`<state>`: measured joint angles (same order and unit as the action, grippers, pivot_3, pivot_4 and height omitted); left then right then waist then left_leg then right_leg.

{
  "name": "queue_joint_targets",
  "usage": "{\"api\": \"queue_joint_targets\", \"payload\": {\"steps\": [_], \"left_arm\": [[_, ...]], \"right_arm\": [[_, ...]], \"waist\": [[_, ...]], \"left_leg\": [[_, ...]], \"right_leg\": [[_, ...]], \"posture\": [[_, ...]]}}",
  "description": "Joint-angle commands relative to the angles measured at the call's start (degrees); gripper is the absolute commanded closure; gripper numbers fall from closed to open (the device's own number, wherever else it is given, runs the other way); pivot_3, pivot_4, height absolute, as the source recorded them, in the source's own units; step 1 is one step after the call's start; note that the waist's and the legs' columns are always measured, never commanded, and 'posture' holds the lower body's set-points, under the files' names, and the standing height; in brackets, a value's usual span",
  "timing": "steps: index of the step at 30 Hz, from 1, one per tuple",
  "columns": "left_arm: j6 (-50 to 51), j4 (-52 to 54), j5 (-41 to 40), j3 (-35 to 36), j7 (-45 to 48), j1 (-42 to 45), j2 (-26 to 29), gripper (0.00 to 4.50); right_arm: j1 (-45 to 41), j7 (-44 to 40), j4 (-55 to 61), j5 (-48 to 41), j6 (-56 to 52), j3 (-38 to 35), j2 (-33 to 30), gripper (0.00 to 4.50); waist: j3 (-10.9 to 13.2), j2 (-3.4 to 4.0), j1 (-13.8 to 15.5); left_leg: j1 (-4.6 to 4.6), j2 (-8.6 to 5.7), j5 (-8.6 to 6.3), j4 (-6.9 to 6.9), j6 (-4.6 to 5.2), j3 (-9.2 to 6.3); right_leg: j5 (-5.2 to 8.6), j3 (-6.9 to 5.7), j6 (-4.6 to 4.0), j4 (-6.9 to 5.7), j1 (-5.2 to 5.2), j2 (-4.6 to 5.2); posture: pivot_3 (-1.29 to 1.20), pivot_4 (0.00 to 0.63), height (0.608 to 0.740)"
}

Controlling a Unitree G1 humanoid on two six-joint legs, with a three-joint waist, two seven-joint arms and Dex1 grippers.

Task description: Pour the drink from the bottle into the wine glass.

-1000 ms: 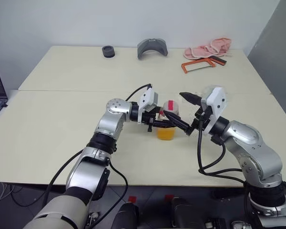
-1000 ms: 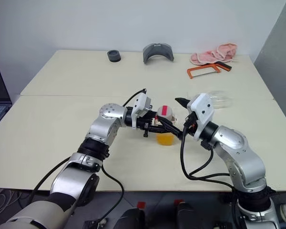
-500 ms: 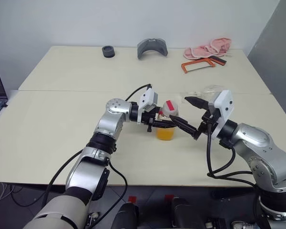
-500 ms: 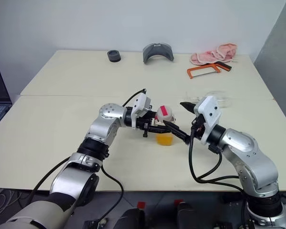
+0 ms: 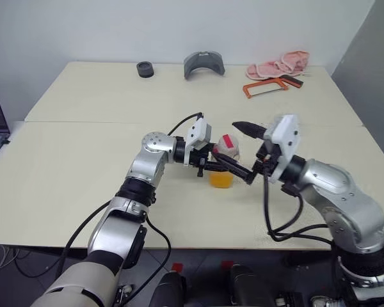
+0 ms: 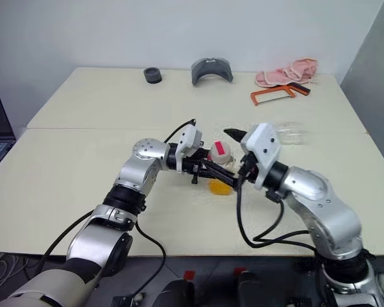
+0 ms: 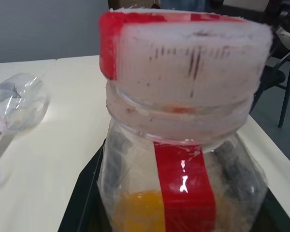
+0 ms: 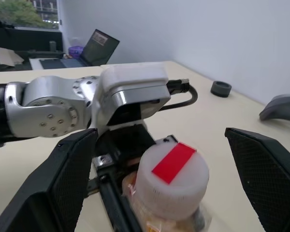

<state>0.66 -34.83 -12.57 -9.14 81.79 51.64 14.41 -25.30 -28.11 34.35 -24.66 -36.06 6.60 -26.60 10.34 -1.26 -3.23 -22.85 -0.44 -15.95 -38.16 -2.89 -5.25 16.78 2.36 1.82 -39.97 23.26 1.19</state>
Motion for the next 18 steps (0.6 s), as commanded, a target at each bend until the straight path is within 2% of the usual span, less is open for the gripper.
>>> {"api": "queue_joint_targets", "payload": {"steps": [1,6,18], "left_arm": [[-0.6,1.17,-0.76,0.45,-0.03,0.68,0.03,2.79],[-0.6,1.17,-0.73,0.44,-0.05,0.66,0.08,2.79],[-0.74,1.06,-0.63,0.33,0.04,0.61,0.1,2.79]], "right_arm": [[-1.4,1.7,-0.95,3.78,3.24,1.13,1.18,0.0],[-0.81,2.06,-2.31,5.46,4.22,-0.59,1.37,0.0],[3.31,0.38,0.36,2.1,2.1,-5.86,-1.08,0.0]], "waist": [[0.0,0.0,0.02],[0.0,0.0,0.06],[0.0,0.0,0.09]], "left_leg": [[0.0,0.0,0.01,0.0,-0.01,0.0],[-0.01,0.0,0.03,0.0,-0.06,-0.01],[0.0,-0.01,-0.01,0.01,0.02,0.0]], "right_leg": [[0.0,0.0,0.0,0.0,0.0,0.02],[0.0,0.0,0.0,0.0,0.0,0.05],[0.0,0.0,0.0,0.0,0.0,0.03]], "posture": [[0.0,0.15,0.74],[0.0,0.15,0.74],[0.0,0.15,0.74]]}}
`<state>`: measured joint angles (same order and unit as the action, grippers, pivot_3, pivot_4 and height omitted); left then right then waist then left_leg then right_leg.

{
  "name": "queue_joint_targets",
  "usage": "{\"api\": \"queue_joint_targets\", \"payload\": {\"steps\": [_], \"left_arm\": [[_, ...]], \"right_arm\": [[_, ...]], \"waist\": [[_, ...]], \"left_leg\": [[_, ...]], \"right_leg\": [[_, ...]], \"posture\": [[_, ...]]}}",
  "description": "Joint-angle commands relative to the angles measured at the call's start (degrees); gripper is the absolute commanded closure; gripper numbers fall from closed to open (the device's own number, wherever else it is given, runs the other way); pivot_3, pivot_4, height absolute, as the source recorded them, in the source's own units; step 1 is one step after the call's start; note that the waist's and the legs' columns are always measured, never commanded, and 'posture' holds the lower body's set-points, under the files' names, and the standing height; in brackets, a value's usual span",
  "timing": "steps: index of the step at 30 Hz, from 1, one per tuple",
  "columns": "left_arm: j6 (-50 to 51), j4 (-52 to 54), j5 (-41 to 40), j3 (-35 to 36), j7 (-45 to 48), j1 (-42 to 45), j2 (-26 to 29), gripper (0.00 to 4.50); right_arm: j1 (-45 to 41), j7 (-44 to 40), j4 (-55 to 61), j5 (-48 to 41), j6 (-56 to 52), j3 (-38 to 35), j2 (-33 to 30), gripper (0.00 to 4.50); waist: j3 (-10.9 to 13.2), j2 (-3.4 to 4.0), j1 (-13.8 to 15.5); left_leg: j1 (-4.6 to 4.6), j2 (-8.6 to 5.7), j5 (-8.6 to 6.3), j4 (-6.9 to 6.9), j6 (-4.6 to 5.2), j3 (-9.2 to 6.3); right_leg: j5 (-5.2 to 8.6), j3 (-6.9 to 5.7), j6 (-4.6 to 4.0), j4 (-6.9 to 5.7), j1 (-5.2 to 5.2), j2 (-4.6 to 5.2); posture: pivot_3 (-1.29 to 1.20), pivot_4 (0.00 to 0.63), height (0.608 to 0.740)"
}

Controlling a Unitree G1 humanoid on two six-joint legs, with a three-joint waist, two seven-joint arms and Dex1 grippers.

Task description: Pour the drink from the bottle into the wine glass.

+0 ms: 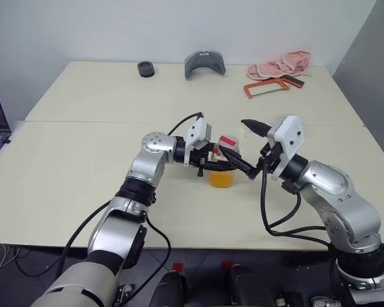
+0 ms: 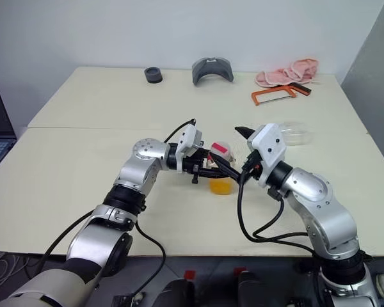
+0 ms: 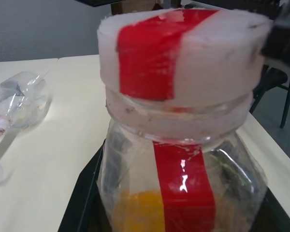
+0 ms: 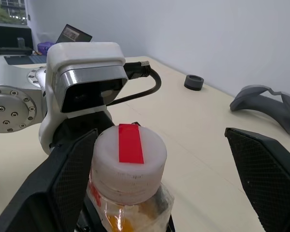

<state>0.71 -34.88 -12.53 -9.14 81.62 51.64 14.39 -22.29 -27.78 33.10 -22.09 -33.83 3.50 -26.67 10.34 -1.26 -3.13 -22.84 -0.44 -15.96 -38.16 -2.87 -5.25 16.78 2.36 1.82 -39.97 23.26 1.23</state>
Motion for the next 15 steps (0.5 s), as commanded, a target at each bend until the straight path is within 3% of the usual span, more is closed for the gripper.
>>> {"api": "queue_joint_targets", "payload": {"steps": [1,15], "left_arm": [[-0.84,1.01,-0.66,0.32,0.25,0.67,0.11,2.79],[-0.97,0.67,-0.57,0.34,0.33,0.72,0.15,2.79]], "right_arm": [[0.45,-0.04,1.74,-0.58,-0.25,-2.85,-1.21,0.0],[1.6,-2.83,4.37,-6.23,-2.94,-3.96,-3.33,0.0]], "waist": [[0.0,0.0,-0.01],[0.0,0.0,0.0]], "left_leg": [[0.0,0.0,0.0,0.0,0.0,0.0],[0.0,0.0,-0.01,0.0,0.01,0.01]], "right_leg": [[0.0,0.0,0.0,0.0,0.0,0.0],[0.0,0.0,0.0,0.0,0.0,0.0]], "posture": [[0.0,0.15,0.74],[0.0,0.15,0.74]]}}
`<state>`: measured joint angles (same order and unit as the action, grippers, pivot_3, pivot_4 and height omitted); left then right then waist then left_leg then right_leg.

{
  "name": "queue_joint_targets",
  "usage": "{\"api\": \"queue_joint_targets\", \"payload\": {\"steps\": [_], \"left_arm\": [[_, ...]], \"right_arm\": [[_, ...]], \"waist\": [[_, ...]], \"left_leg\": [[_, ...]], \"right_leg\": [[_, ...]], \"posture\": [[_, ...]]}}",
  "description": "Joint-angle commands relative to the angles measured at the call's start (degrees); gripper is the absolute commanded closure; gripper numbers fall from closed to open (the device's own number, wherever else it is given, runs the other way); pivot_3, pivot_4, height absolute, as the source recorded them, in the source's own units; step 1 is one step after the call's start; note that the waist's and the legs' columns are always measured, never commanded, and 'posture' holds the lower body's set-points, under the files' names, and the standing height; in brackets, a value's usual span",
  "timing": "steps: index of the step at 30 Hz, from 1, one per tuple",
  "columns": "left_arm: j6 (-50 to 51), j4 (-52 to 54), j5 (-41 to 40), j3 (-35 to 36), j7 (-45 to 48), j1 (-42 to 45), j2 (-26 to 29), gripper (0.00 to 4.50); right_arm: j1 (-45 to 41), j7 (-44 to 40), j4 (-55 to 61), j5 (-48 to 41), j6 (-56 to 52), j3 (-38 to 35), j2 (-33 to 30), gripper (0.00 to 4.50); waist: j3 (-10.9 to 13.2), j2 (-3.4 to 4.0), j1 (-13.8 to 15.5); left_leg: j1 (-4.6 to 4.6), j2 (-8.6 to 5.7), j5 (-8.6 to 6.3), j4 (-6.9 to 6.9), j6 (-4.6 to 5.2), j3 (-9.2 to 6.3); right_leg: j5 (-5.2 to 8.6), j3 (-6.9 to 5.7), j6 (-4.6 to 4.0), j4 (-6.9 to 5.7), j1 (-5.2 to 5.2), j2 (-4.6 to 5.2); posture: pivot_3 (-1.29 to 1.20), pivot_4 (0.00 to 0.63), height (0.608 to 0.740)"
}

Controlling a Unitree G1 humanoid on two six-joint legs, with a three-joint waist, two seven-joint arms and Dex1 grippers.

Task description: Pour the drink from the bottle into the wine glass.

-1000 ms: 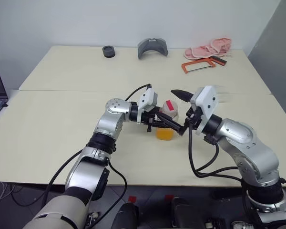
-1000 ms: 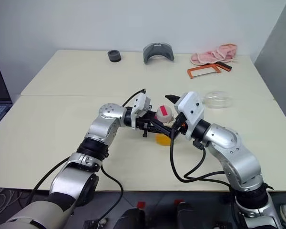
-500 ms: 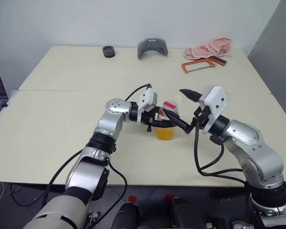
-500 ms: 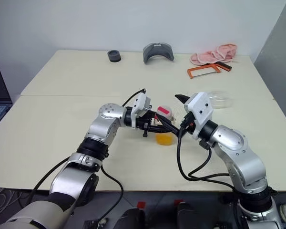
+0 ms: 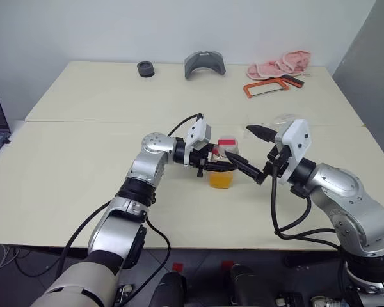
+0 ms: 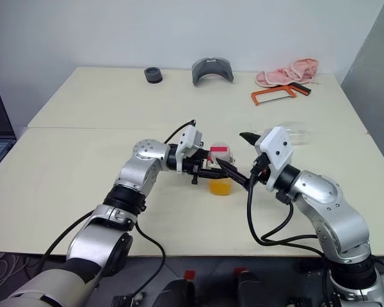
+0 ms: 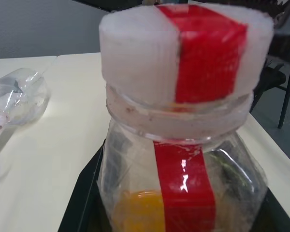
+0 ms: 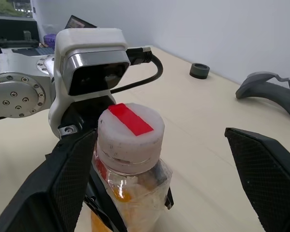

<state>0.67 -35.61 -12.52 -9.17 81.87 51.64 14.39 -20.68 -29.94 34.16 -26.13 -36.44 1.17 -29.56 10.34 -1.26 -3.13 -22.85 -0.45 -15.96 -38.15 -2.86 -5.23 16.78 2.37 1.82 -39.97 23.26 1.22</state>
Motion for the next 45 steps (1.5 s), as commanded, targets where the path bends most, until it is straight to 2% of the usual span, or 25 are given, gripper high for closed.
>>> {"api": "queue_joint_targets", "payload": {"steps": [1,8,21,31,34,39,40,45], "left_arm": [[-0.91,1.44,-0.58,0.37,0.04,0.68,0.15,2.79],[-0.87,1.66,-0.65,0.41,-0.04,0.53,0.17,2.79],[-1.16,1.46,-0.61,0.12,0.18,0.65,-0.41,2.79],[-1.2,1.83,-0.56,0.17,-0.03,0.26,-0.26,2.79],[-1.15,2.03,-0.55,0.16,-0.15,0.04,-0.22,2.79],[-1.05,2.17,-0.56,0.15,-0.32,-0.05,-0.27,2.79],[-1.04,2.17,-0.56,0.15,-0.32,-0.05,-0.27,2.79],[-0.96,2.31,-0.62,0.13,-0.31,-0.19,-0.26,2.79]], "right_arm": [[0.0,-0.79,3.66,-2.93,-0.72,-1.78,-0.4,0.0],[-0.73,-0.5,5.31,-10.04,-4.59,-4.09,-0.33,0.0],[-7.97,-2.25,-2.79,-8.51,-6.44,1.17,-0.91,0.0],[-10.5,-3.71,-6.42,-10.46,-8.22,0.98,0.0,0.0],[-10.58,-3.6,-6.65,-10.45,-8.46,1.06,0.32,0.61],[-10.62,-3.71,-6.55,-9.98,-8.46,1.25,0.64,2.4],[-10.6,-3.74,-6.51,-9.96,-8.45,1.26,0.7,2.64],[-9.84,-4.52,-5.59,-6.94,-5.94,2.88,-0.36,2.66]], "waist": [[0.0,0.0,0.0],[0.0,0.0,0.03],[0.0,0.0,-0.03],[0.0,0.0,-0.02],[0.0,0.0,-0.03],[0.0,0.0,-0.03],[0.0,0.0,-0.03],[0.0,0.0,-0.03]], "left_leg": [[0.0,0.0,0.0,0.0,0.0,-0.01],[0.0,0.01,0.0,0.0,0.0,-0.02],[0.0,0.01,0.0,-0.01,0.0,-0.01],[0.0,0.02,0.0,-0.01,0.0,-0.03],[0.0,0.02,0.0,-0.01,0.0,-0.03],[0.0,0.02,0.0,-0.01,0.0,-0.03],[0.0,0.02,0.0,-0.01,0.0,-0.03],[0.0,0.02,0.0,-0.01,0.0,-0.03]], "right_leg": [[0.0,0.0,0.0,0.0,0.0,0.0],[0.0,0.0,0.0,0.0,-0.01,0.01],[0.0,-0.01,0.0,0.0,0.0,-0.01],[0.0,-0.02,0.0,0.0,0.0,0.0],[0.0,-0.01,0.0,0.0,0.0,0.0],[0.0,-0.01,0.0,0.0,0.0,0.01],[0.0,-0.01,0.0,0.0,0.0,0.01],[0.0,-0.01,0.0,0.0,0.0,0.0]], "posture": [[0.0,0.15,0.74],[0.0,0.15,0.74],[0.0,0.15,0.74],[0.0,0.15,0.74],[0.0,0.15,0.74],[0.0,0.15,0.74],[0.0,0.15,0.74],[0.0,0.15,0.74]]}}
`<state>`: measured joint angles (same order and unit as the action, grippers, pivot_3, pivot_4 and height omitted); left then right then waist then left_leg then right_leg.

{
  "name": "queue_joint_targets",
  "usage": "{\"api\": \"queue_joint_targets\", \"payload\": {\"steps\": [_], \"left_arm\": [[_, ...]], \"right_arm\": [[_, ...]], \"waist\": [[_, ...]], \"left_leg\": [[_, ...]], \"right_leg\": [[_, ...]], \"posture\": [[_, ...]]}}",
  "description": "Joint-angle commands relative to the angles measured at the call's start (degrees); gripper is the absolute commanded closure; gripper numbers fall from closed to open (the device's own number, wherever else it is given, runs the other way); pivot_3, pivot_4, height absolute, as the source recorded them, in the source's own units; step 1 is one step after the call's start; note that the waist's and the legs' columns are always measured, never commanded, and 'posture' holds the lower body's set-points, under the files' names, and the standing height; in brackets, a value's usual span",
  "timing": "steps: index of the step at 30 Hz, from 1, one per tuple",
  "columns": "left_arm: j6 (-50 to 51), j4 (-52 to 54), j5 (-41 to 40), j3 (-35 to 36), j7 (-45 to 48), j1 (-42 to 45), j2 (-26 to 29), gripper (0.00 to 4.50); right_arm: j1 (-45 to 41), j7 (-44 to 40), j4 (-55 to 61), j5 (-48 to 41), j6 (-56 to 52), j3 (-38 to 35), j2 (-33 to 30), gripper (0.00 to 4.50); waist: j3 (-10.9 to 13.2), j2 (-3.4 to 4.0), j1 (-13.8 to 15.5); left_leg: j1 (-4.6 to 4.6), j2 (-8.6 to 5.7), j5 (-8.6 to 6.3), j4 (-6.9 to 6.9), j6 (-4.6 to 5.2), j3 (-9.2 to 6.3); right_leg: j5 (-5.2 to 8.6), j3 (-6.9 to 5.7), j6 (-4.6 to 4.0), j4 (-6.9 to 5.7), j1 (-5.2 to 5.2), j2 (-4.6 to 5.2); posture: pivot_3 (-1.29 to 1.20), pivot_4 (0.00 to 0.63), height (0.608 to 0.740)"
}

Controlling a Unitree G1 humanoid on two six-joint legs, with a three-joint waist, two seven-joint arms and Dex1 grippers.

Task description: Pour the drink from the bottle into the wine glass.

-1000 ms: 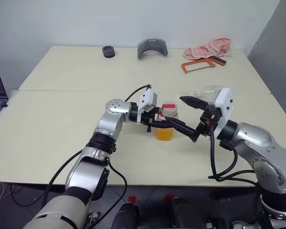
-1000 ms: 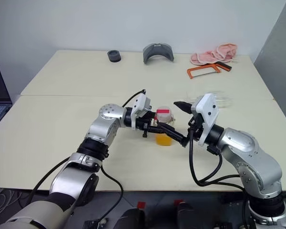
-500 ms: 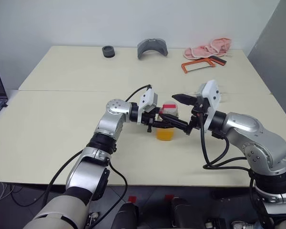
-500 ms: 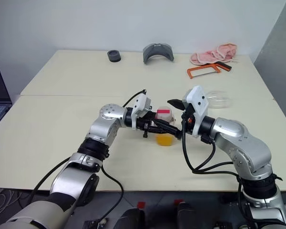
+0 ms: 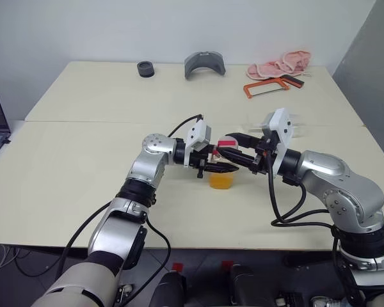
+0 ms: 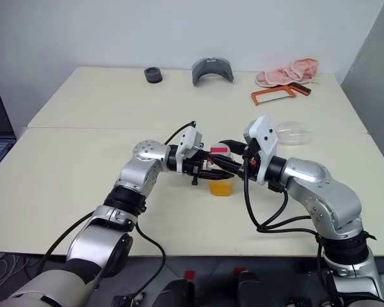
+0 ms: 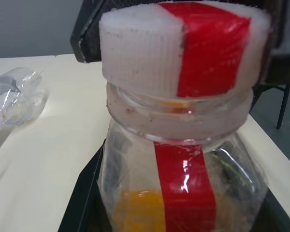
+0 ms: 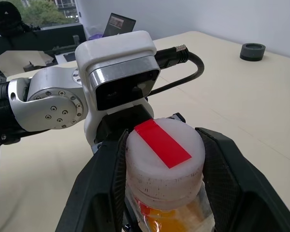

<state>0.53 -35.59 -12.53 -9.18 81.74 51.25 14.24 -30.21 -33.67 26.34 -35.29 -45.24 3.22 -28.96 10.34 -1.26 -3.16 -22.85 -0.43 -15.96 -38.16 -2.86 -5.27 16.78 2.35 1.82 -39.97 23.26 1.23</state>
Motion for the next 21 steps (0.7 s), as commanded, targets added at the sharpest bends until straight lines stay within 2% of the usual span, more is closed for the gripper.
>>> {"api": "queue_joint_targets", "payload": {"steps": [1,3,5,10,15,18,21], "left_arm": [[-0.77,2.37,-0.64,0.15,-0.19,0.15,-0.11,2.79],[-0.65,2.57,-0.68,0.16,-0.24,0.02,-0.09,2.79],[-0.51,2.88,-0.74,0.17,-0.28,-0.22,-0.01,2.79],[-0.01,3.8,-0.88,0.18,-0.5,-1.03,0.22,2.79],[0.94,4.27,-1.23,1.21,-2.1,-1.8,0.98,2.79],[1.62,4.36,-1.71,1.98,-3.0,-2.12,1.64,2.79],[2.07,4.59,-2.14,2.18,-3.31,-2.36,2.16,2.79]], "right_arm": [[0.0,-1.16,2.65,4.28,4.89,1.73,-1.57,2.66],[0.76,-1.76,3.26,12.08,12.6,4.93,-3.85,2.66],[1.59,-1.82,3.51,15.63,17.13,6.06,-4.4,2.69],[4.15,-1.0,5.5,15.82,19.9,4.04,-2.82,2.74],[10.3,3.23,10.95,5.06,11.63,-8.04,-1.08,2.75],[18.01,4.41,9.07,7.03,13.0,-13.34,-2.1,2.75],[24.64,5.83,4.41,10.92,15.2,-15.32,-2.48,2.75]], "waist": [[0.0,0.0,0.0],[0.0,0.0,-0.01],[0.0,0.0,-0.02],[0.0,0.0,0.02],[0.0,-0.01,0.23],[-0.01,-0.02,0.64],[-0.02,-0.01,0.73]], "left_leg": [[0.0,0.0,0.0,0.0,0.0,0.0],[0.0,-0.01,0.0,0.0,0.0,0.01],[0.0,-0.03,0.0,0.0,0.0,0.02],[0.0,0.0,0.01,-0.01,-0.02,0.02],[-0.01,0.05,0.03,-0.01,-0.05,-0.03],[0.01,0.02,0.0,-0.01,0.0,-0.07],[0.03,-0.03,0.0,0.0,0.01,0.07]], "right_leg": [[0.0,0.0,0.0,0.0,0.0,0.0],[0.0,-0.01,0.0,0.0,0.0,0.0],[0.0,-0.02,0.01,0.01,0.0,-0.01],[0.0,0.0,0.0,0.0,0.0,0.0],[0.0,0.0,0.0,0.0,0.0,0.04],[0.0,-0.03,0.0,0.02,-0.08,0.04],[0.0,0.04,0.0,0.0,-0.06,0.03]], "posture": [[0.0,0.15,0.74],[0.0,0.15,0.74],[0.0,0.15,0.74],[0.0,0.15,0.74],[0.0,0.15,0.74],[0.0,0.15,0.74],[0.0,0.15,0.74]]}}
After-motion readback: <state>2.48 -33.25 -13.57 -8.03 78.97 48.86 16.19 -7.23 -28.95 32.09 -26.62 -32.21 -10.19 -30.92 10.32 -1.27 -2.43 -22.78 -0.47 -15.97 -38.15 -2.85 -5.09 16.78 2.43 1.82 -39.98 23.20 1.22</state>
